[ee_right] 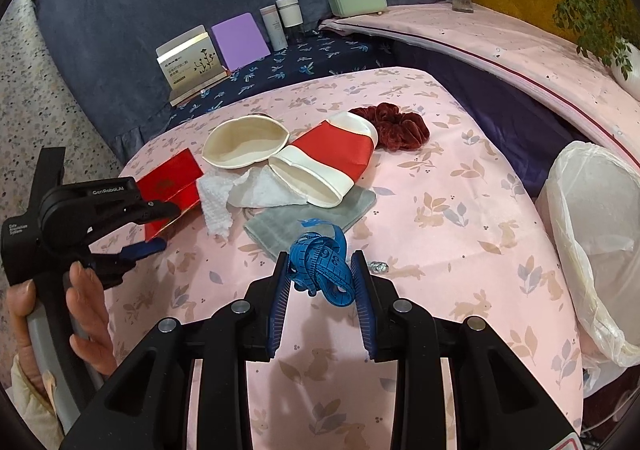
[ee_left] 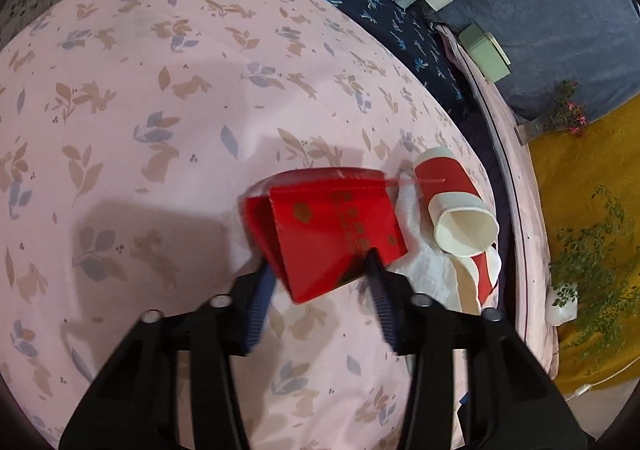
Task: Collect trash
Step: 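Close the left tool on the red envelope while the right tool holds the blue strap, then carry the red envelope in the left tool and blue strap in the right tool over the bin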
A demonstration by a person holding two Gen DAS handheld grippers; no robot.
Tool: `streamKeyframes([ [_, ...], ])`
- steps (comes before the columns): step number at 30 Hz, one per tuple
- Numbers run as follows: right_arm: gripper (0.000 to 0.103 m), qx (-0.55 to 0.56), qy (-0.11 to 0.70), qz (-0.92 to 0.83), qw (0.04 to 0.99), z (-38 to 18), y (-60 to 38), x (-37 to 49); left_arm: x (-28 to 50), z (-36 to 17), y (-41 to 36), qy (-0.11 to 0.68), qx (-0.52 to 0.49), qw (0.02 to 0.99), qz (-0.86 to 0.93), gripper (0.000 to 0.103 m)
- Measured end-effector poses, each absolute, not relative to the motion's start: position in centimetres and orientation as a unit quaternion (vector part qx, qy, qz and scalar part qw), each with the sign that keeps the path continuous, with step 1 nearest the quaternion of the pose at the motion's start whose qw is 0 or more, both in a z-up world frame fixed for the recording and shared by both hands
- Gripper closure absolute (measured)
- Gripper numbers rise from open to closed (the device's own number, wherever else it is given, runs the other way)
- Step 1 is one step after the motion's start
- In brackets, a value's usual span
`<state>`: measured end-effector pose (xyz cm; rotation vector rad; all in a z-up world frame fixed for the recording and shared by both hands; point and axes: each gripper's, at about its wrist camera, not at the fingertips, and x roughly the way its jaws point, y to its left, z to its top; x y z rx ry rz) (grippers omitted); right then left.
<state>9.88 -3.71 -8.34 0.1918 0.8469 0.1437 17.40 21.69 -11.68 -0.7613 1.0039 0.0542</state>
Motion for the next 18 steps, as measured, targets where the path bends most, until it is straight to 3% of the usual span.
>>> streamKeyframes([
  [1, 0.074, 0.092, 0.41, 0.07, 0.905, -8.3, -3.6, 9.9, 17.6, -11.6, 21.6, 0.47, -0.354, 0.809, 0.025, 0.081],
  [3, 0.074, 0.093, 0.41, 0.07, 0.905, -8.3, -3.6, 10.0, 17.6, -11.6, 21.6, 0.466, -0.353, 0.811, 0.026, 0.087],
  [12, 0.074, 0.096, 0.406, 0.07, 0.906, -8.1, -3.8, 10.1, 15.8, -10.0, 22.1, 0.45, -0.293, 0.843, 0.039, 0.089],
  [18, 0.074, 0.098, 0.406, 0.07, 0.906, -8.2, -3.7, 10.3, 14.3, -9.4, 22.1, 0.445, -0.247, 0.86, 0.026, 0.095],
])
